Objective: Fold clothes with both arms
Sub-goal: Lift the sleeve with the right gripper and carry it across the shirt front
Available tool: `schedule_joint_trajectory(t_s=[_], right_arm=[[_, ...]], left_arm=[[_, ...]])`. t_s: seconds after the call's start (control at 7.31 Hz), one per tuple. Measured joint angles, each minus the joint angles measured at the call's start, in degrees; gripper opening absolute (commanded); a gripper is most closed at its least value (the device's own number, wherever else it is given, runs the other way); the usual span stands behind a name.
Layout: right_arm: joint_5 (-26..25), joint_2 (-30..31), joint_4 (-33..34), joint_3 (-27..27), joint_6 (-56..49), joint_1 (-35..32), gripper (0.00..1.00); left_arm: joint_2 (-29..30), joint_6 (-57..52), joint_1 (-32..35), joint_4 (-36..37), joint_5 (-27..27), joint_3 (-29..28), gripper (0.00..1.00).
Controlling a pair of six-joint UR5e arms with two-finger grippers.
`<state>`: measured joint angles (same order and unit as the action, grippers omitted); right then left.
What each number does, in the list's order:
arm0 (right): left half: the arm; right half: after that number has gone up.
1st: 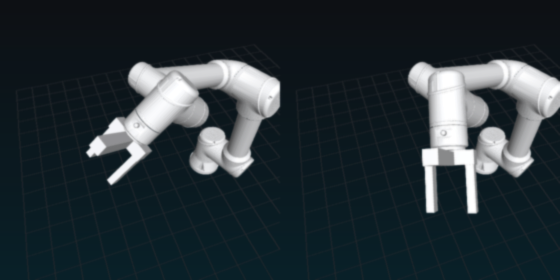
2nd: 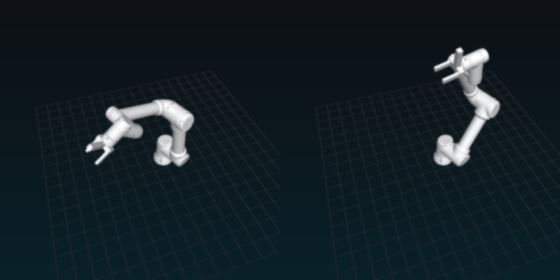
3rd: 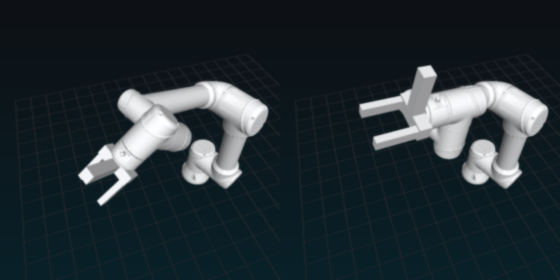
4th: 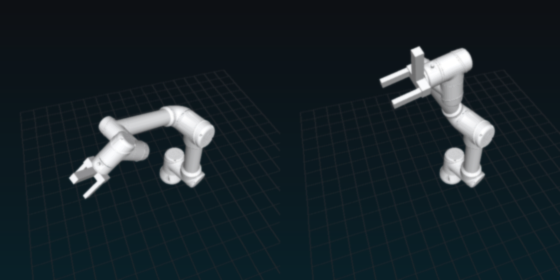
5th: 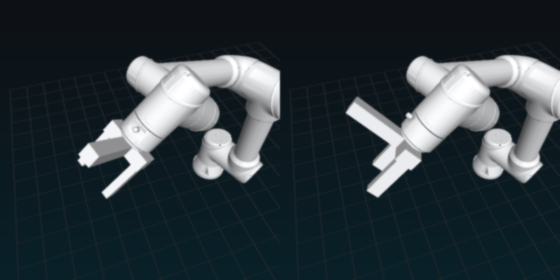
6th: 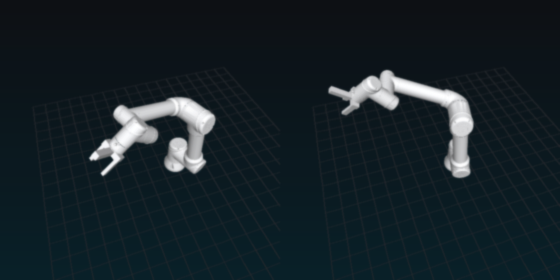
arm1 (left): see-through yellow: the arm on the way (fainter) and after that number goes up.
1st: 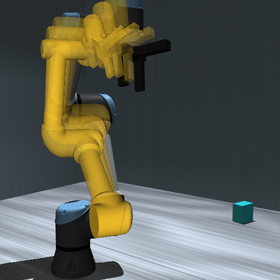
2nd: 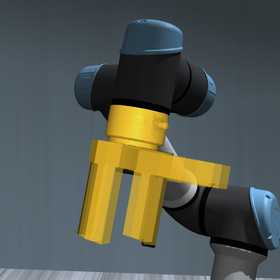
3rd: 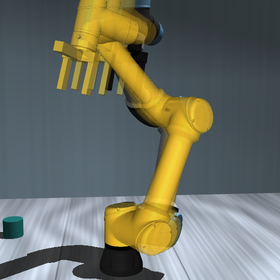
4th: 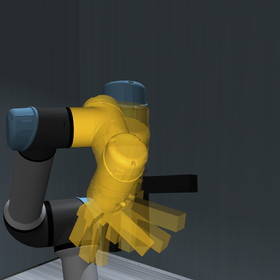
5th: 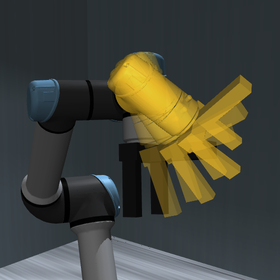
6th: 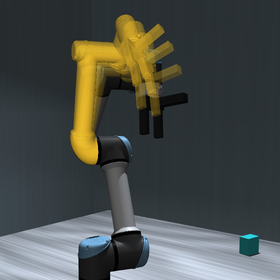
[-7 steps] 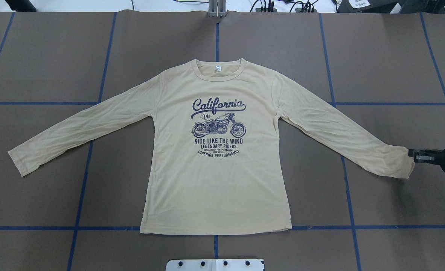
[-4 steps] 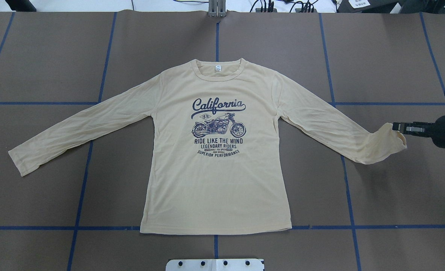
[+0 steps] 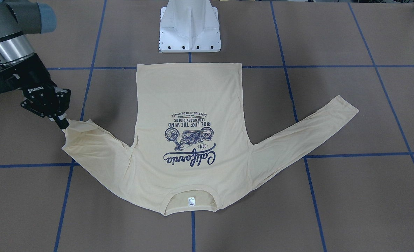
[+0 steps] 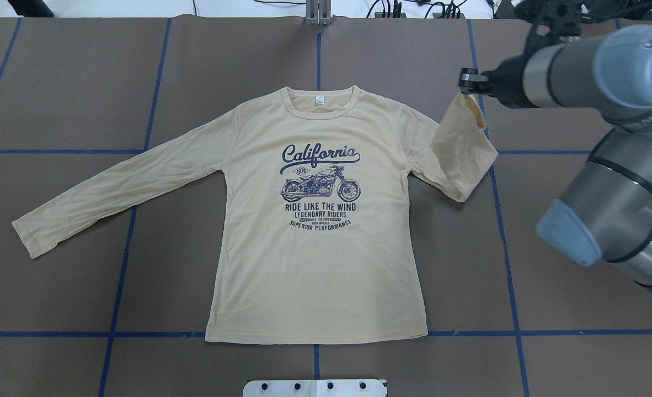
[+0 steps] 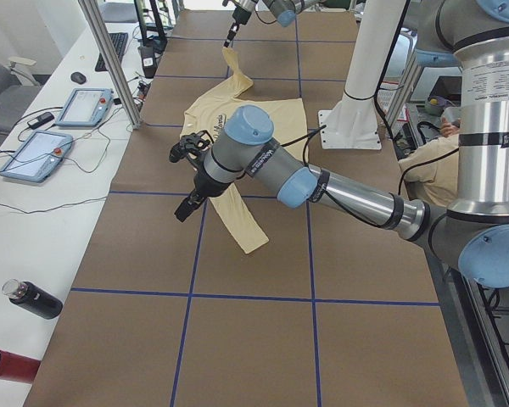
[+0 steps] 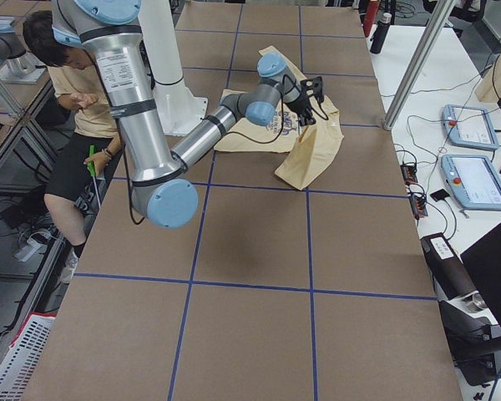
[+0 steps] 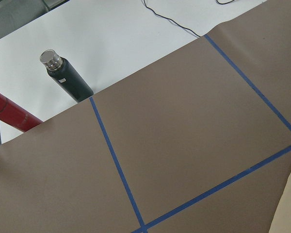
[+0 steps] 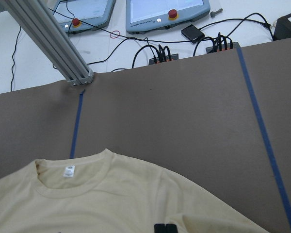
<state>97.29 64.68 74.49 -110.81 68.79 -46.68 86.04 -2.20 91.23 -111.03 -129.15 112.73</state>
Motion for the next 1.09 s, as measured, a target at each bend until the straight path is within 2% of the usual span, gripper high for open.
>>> schedule_joint_trajectory(t_s=[0.14, 0.27, 0.41, 0.68, 0.82, 1.09], right_arm=[[-4.30, -7.53, 5.91, 2.76, 2.53, 2.71, 0.00], [-8.30, -14.86, 8.54, 8.23, 4.94, 5.40, 0.00], [-10.96, -22.73, 9.49, 16.25, 7.08, 7.56, 0.00], [-14.53, -39.49, 9.65, 35.82, 12.19, 11.45, 0.00], [-16.51, -44.60, 9.61, 41.97, 14.08, 13.38, 0.00], [-20.81, -50.29, 9.48, 50.39, 16.85, 17.25, 0.00]], left_arm=[[0.00, 0.00, 0.00, -0.02, 0.02, 0.00, 1.00], [0.00, 0.02, 0.00, 0.00, 0.01, -0.02, 1.00], [0.00, 0.06, 0.00, 0.01, -0.02, -0.04, 1.00], [0.00, 0.09, 0.00, 0.02, -0.05, -0.11, 1.00], [0.00, 0.09, 0.00, 0.05, -0.03, -0.16, 1.00], [0.00, 0.09, 0.00, 0.10, 0.02, -0.28, 1.00]])
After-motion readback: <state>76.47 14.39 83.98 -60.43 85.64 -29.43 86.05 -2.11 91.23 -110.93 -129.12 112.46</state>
